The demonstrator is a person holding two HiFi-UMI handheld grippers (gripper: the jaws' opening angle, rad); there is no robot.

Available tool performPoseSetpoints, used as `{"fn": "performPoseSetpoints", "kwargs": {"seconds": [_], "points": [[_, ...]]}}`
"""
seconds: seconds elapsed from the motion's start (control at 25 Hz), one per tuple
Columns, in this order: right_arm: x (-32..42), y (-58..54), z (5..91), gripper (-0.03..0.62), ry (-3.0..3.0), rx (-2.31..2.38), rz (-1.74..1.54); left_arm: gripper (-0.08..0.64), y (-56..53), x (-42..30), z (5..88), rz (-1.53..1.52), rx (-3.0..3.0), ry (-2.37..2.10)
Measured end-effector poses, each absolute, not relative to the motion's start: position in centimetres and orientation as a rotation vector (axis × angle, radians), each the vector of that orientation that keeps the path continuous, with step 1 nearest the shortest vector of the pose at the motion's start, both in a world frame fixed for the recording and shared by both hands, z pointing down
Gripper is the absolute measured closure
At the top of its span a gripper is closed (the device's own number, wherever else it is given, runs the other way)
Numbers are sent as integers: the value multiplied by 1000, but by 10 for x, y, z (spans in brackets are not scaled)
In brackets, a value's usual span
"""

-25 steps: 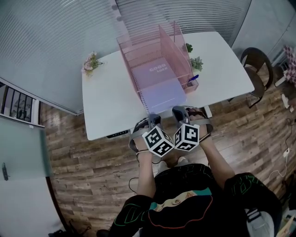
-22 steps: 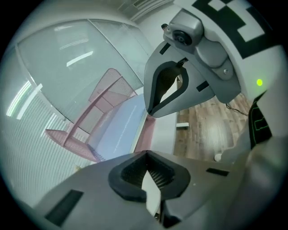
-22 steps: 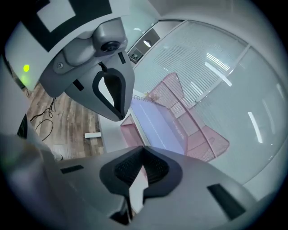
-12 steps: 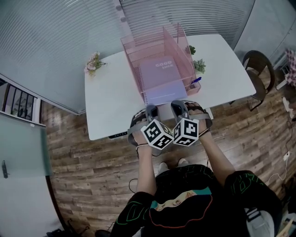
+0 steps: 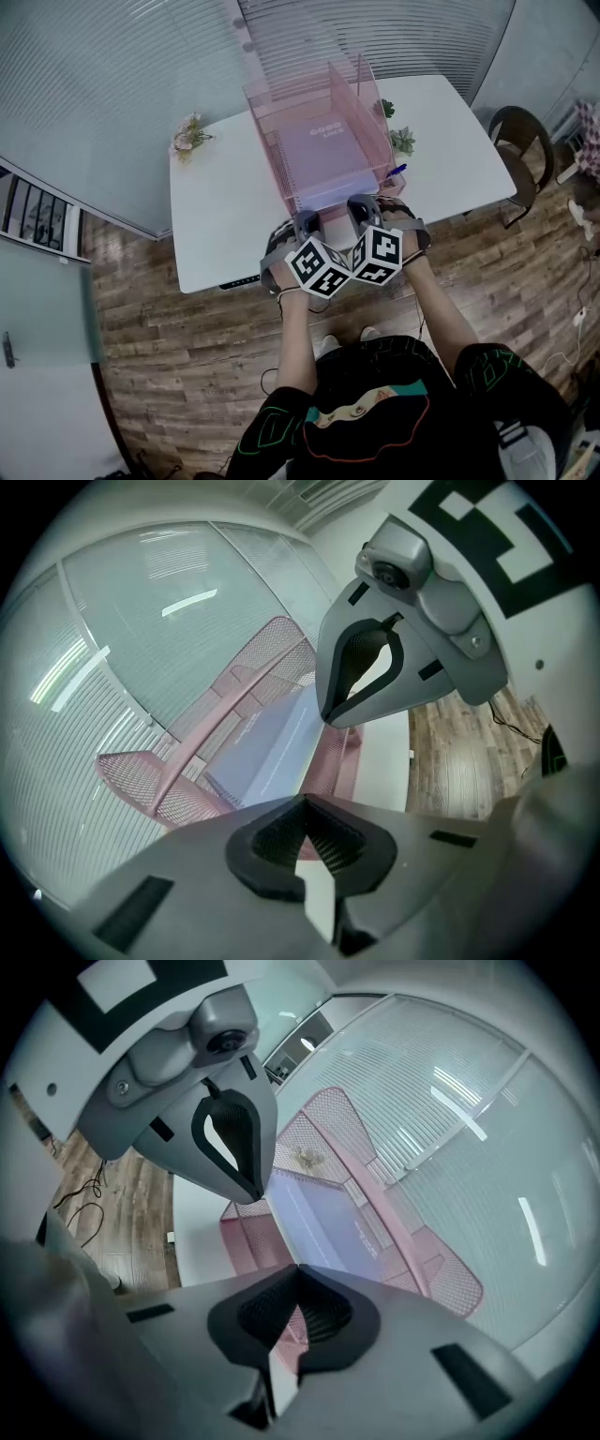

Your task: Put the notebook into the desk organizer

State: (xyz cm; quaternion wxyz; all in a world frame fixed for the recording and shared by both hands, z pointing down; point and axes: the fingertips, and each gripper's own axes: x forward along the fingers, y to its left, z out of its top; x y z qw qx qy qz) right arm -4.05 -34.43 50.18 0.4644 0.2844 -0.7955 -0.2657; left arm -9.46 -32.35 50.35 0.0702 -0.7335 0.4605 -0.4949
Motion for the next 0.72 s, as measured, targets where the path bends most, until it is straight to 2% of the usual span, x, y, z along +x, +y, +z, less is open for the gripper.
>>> {"fn": "performPoseSetpoints", "kwargs": {"seconds": [0.52, 0.72], "points": [[-48, -368, 503, 589, -1962, 736, -613, 560, -338, -102, 485, -1412, -2244, 1494], [-48, -354, 481, 589, -2185, 800, -431, 560, -331, -96, 476, -1308, -2311, 1531]]}}
